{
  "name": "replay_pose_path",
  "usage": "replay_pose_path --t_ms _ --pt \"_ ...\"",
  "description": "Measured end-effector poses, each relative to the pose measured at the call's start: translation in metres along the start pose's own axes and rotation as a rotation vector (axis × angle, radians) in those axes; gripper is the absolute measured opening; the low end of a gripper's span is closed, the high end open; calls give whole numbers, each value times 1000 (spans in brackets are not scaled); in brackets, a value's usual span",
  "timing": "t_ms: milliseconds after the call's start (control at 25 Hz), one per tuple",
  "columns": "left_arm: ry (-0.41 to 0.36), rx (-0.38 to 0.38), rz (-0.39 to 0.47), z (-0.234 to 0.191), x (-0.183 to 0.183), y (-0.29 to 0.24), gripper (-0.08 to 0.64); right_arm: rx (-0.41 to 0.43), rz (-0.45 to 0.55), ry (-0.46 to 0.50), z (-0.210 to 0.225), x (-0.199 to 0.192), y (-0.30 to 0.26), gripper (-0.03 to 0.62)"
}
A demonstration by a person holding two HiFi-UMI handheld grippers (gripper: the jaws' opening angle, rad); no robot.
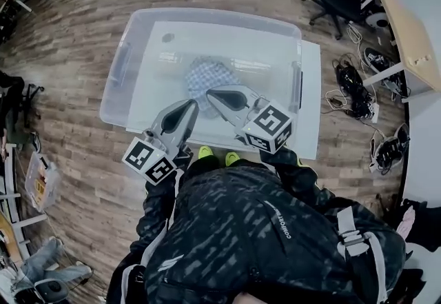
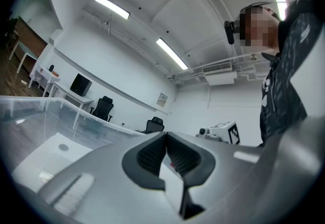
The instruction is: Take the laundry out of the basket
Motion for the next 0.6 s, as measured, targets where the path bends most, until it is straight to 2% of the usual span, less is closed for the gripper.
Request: replay_pose_path --t_ms 360,600 --pt "-19 -77 15 -32 26 -21 9 -24 -26 41 18 16 -35 0" --pt "-23 -79 7 -49 34 -24 9 -19 -65 38 28 11 -54 2"
Point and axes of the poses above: the fingertips, and each gripper's own axes: y backward along the fingers, z to its right, x out of its top, the point moved 6 cm from there along y, backward along the fingers, and after that the axes turned 10 degrees about x, right-handed, at the moved point
